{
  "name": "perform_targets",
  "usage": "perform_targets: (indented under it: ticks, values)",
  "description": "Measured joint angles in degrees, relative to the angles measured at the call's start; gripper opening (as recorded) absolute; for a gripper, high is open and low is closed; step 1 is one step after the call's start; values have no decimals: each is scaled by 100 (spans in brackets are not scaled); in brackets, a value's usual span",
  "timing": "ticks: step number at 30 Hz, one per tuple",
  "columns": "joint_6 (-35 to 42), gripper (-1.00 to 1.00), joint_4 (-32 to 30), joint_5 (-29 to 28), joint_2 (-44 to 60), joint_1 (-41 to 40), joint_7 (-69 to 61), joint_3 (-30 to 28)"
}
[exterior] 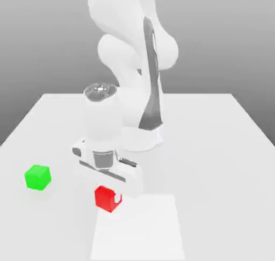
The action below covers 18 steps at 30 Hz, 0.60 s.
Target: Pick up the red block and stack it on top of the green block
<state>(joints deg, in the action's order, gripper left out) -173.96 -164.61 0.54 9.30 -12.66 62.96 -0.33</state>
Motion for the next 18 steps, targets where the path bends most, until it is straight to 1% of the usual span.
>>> perform_targets:
  ticks: [7,10,18]
  values:
    - [1145,-100,-170,-85,-1315,-59,15,-80]
    - [1393,-100,-85,-179,-1478,-372,-210,-390]
    - [1889,-100,245,-496,-1661,-1394,-927,-1442]
